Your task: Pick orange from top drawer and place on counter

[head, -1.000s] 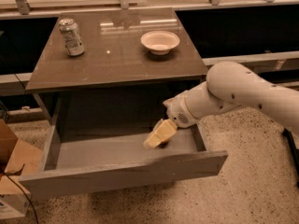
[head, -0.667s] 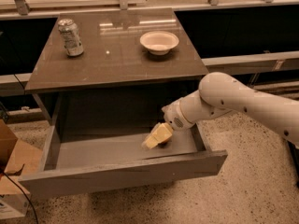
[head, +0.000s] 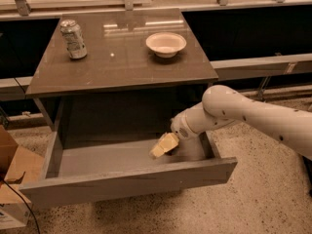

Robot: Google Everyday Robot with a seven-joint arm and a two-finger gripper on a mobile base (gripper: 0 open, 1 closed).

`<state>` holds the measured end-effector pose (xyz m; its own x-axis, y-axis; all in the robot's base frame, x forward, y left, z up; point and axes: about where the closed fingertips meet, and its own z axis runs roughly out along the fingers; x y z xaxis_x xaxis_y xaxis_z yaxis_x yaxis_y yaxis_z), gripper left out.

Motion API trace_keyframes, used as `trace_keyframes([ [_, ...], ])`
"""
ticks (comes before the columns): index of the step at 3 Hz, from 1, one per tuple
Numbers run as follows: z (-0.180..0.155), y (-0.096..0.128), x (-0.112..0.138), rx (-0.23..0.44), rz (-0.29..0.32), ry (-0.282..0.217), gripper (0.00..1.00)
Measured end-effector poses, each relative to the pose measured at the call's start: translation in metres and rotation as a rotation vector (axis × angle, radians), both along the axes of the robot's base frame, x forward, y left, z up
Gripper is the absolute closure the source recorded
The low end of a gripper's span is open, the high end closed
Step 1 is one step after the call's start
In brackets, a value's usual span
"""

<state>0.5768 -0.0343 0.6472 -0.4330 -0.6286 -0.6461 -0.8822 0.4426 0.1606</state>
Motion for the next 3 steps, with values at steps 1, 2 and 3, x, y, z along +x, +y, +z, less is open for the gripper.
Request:
trace_keyframes([
  [1,-0.019,-0.012,0.001,-0.034,-0.017,0.022,0.19],
  [2,-0.031,-0.026,0.001,-0.081,-0.026,0.035,0.42],
  [3,-0.029,-0.037,0.000,-0.125,-0.026,0.026,0.66],
])
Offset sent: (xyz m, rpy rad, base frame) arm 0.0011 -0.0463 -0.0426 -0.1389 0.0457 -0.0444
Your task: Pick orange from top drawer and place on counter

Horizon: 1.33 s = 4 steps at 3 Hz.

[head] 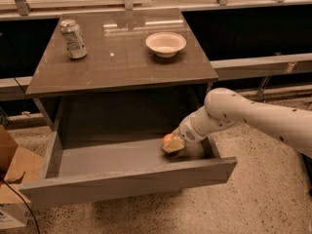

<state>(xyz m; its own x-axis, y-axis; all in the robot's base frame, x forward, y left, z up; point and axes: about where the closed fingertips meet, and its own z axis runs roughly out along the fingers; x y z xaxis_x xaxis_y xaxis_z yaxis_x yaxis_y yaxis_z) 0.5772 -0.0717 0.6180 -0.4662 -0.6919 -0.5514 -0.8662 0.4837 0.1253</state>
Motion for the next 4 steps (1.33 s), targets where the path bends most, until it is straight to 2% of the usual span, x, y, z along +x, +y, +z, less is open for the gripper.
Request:
trace_keyframes([
  [1,0.023,-0.007,0.004,0.008,-0.003,-0.022,0.89],
  [2,0.078,-0.007,0.013,0.058,0.043,-0.071,1.00],
  [3,0.150,-0.002,0.028,0.110,0.131,-0.156,1.00],
  [4,0.226,0.006,0.044,0.159,0.216,-0.270,1.00],
])
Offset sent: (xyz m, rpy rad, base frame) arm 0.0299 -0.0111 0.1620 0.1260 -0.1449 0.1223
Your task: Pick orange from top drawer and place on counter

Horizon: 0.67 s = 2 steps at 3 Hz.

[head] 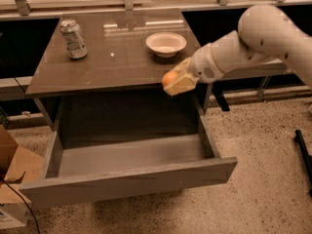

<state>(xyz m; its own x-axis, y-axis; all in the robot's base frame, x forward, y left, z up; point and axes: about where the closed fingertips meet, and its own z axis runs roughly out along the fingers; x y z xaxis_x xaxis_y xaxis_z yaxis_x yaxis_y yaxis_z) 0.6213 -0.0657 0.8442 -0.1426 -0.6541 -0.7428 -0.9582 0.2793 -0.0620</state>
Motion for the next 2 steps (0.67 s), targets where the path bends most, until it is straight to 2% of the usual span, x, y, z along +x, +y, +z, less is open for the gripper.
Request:
trace_keyframes([
  [1,0.075,0.021,0.024,0.054,0.066,-0.123,1.00],
  [2,0.095,0.041,0.044,0.064,0.063,-0.161,1.00],
])
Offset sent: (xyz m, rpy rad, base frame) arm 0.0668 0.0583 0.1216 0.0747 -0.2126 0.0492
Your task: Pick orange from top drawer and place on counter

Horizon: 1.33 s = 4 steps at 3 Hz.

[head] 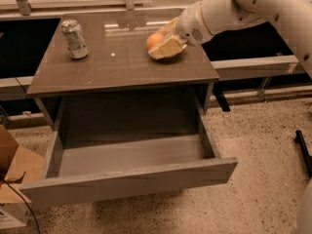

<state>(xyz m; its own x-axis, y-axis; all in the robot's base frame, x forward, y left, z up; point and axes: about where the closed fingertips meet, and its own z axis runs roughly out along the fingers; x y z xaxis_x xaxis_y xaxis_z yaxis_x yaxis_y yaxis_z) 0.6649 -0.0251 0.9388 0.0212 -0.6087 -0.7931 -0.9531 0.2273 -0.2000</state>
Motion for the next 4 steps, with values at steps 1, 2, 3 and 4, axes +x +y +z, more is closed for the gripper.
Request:
trace_keyframes([
  [1,-0.012,0.032,0.018,-0.006,-0.014,0.011,1.00],
  [2,-0.033,0.057,0.033,-0.017,-0.034,0.042,1.00],
  [3,-0.057,0.073,0.042,-0.034,-0.051,0.082,0.81],
  [4,-0.084,0.082,0.045,-0.058,-0.067,0.122,0.58],
])
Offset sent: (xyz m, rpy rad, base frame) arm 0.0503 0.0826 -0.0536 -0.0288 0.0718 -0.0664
